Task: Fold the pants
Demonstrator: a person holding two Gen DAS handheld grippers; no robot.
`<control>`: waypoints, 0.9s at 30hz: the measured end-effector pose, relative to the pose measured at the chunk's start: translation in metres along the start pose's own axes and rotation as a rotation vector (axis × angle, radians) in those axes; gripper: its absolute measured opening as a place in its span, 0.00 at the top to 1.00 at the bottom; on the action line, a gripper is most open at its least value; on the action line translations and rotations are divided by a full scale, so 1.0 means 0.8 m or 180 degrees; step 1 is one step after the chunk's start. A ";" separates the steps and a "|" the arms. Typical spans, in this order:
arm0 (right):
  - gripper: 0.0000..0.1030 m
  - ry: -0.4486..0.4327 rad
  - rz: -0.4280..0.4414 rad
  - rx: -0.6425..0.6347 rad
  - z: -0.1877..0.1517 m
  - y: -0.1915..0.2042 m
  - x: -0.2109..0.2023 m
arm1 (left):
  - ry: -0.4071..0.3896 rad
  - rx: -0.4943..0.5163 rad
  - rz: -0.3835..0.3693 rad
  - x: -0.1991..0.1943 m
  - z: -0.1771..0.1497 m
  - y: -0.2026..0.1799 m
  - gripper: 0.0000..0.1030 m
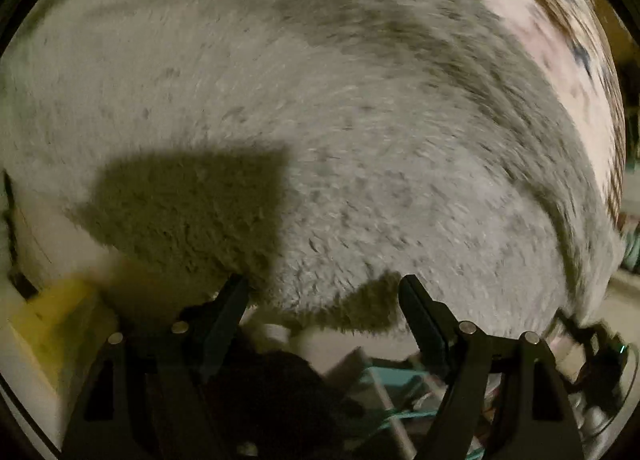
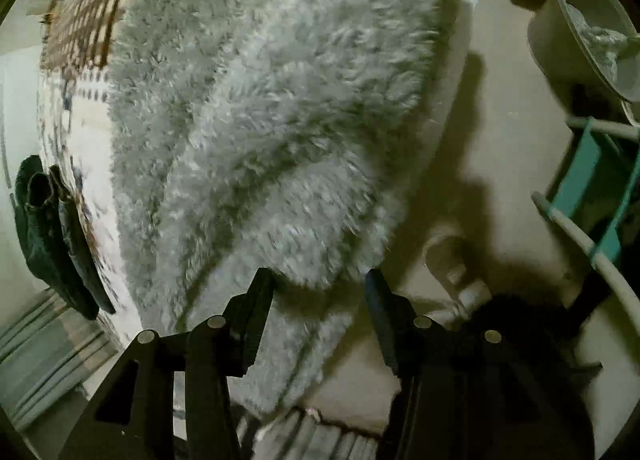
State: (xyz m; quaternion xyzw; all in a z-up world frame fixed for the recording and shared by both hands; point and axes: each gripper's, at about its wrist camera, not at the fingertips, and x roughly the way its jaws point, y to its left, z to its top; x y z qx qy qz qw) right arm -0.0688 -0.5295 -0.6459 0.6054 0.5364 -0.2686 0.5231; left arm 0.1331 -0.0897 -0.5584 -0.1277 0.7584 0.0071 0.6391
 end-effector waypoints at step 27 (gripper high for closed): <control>0.47 0.0069 -0.0116 -0.0810 -0.018 0.133 -0.049 | -0.0400 0.0383 -0.0423 -0.069 0.116 -0.030 0.36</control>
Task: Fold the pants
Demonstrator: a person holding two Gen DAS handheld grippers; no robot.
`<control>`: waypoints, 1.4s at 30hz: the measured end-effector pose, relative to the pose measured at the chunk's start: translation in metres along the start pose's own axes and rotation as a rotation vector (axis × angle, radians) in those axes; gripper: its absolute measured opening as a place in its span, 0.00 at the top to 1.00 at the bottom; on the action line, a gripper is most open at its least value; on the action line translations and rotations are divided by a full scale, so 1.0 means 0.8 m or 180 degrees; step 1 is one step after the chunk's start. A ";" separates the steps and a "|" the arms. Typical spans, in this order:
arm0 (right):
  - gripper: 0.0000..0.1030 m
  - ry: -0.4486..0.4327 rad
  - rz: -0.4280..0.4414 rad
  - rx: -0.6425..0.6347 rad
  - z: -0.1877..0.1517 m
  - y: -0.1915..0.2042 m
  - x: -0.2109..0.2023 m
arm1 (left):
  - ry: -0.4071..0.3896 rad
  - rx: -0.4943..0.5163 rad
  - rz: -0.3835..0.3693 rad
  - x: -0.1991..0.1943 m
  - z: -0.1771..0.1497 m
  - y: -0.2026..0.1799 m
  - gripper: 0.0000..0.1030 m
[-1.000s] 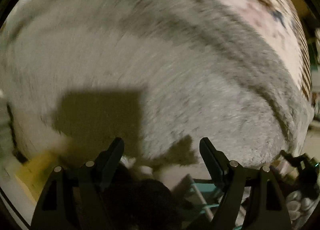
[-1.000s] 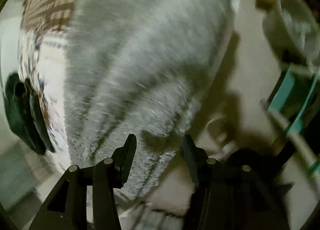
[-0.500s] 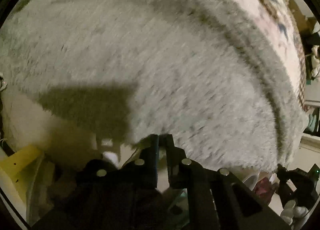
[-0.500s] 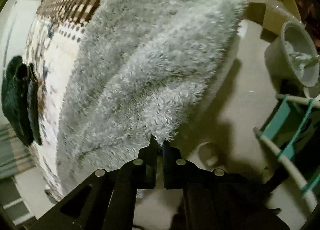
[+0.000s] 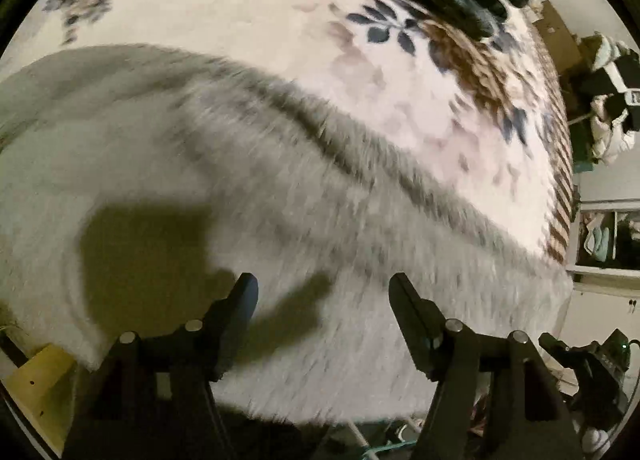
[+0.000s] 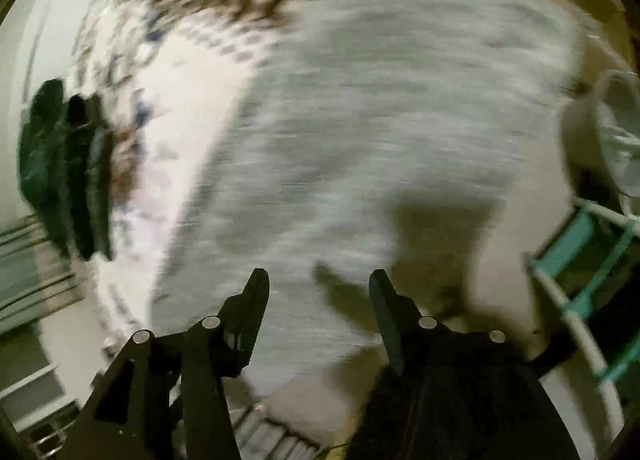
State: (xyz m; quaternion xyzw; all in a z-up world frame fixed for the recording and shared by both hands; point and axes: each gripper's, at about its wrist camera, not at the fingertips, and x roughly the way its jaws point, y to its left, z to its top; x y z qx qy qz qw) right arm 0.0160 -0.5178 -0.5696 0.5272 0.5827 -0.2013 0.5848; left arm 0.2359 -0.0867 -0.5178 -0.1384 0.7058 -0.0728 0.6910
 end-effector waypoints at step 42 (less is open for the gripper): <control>0.79 -0.1479 0.1029 0.0904 0.126 -0.259 -0.061 | 0.0346 0.1241 0.0262 0.093 -0.044 -0.142 0.10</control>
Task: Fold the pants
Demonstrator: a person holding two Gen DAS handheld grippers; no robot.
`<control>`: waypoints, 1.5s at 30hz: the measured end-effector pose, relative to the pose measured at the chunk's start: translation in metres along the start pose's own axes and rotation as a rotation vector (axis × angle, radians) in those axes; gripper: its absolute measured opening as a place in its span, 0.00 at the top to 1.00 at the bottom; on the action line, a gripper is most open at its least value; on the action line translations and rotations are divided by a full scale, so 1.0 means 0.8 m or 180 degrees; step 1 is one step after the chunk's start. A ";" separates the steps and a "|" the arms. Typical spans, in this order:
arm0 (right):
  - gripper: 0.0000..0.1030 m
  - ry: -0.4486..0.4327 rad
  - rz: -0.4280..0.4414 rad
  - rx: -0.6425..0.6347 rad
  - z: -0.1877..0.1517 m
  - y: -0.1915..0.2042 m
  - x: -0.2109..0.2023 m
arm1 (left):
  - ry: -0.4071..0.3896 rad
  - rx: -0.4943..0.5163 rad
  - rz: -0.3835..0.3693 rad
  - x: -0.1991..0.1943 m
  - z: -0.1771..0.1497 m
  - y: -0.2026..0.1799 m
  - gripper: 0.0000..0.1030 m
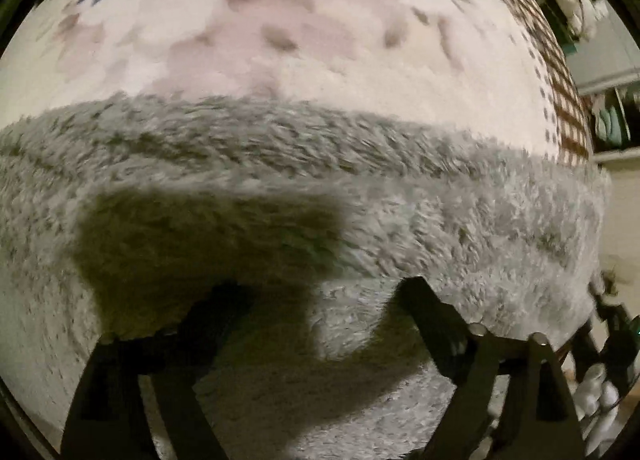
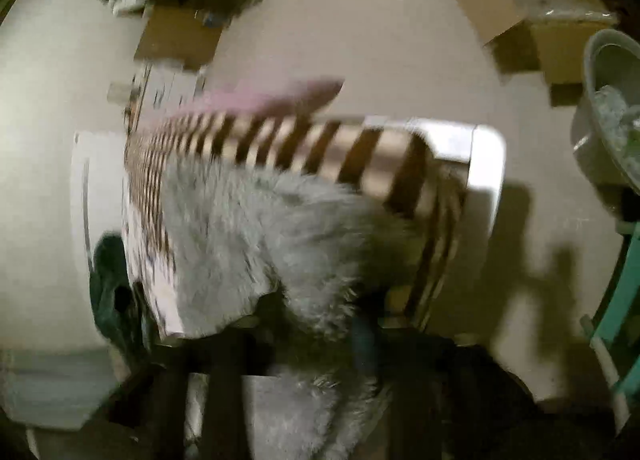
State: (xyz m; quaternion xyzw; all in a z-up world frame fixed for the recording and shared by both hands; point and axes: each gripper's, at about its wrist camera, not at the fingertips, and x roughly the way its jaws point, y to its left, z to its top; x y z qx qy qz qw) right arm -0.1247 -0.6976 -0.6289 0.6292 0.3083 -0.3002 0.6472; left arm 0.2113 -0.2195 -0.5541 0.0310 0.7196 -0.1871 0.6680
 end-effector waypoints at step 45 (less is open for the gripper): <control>0.83 0.0477 0.0316 -0.2717 -0.441 0.335 -0.002 | -0.0508 -0.1647 0.0127 -0.182 -0.121 0.299 0.00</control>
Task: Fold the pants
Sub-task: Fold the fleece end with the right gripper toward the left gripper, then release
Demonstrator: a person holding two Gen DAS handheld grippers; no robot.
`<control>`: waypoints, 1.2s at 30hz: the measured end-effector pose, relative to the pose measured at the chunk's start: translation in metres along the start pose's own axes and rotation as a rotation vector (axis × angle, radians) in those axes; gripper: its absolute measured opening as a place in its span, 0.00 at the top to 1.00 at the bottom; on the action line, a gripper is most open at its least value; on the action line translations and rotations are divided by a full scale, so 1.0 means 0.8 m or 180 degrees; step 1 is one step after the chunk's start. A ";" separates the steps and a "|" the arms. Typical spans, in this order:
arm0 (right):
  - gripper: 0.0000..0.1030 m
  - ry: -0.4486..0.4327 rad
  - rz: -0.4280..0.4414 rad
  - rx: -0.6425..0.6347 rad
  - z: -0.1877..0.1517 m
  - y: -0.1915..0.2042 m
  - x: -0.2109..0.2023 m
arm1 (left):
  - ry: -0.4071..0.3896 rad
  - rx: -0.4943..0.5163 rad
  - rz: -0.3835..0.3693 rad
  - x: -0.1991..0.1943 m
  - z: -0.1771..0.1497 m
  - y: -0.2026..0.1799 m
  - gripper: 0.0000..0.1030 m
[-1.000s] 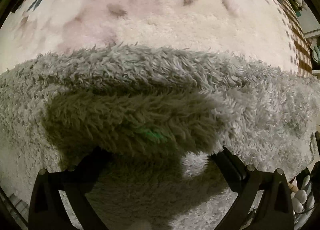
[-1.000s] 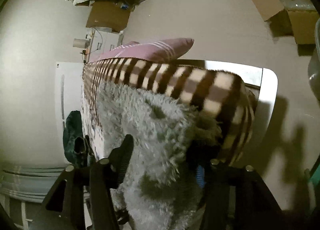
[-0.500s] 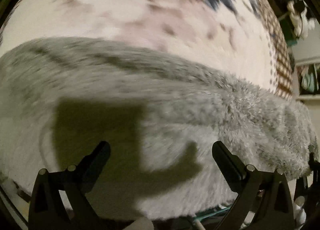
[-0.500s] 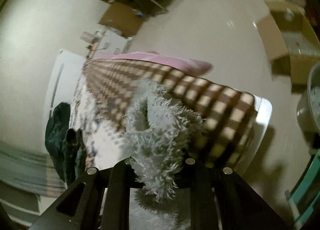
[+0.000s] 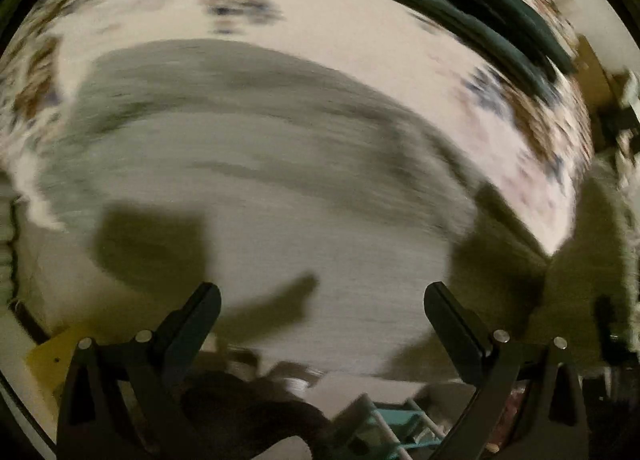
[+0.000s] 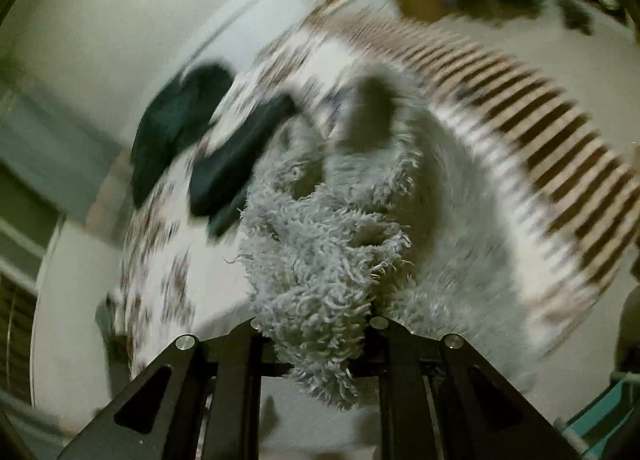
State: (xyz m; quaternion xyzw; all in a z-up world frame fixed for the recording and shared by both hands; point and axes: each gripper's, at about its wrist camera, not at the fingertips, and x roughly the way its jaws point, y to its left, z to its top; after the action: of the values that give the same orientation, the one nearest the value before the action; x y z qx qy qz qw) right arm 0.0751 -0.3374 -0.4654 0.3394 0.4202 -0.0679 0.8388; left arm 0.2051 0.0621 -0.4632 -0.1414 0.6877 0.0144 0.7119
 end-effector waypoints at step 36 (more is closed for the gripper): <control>0.60 0.1409 -0.0644 0.0344 0.036 -0.129 0.186 | 0.0141 0.0793 -0.0495 0.088 0.027 -0.084 0.88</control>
State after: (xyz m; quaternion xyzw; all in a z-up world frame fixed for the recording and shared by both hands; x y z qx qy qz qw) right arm 0.1476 -0.4088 -0.6178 0.3465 0.6213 -0.0979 0.6959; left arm 0.2443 -0.0096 -0.5197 -0.1051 0.6867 -0.1294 0.7076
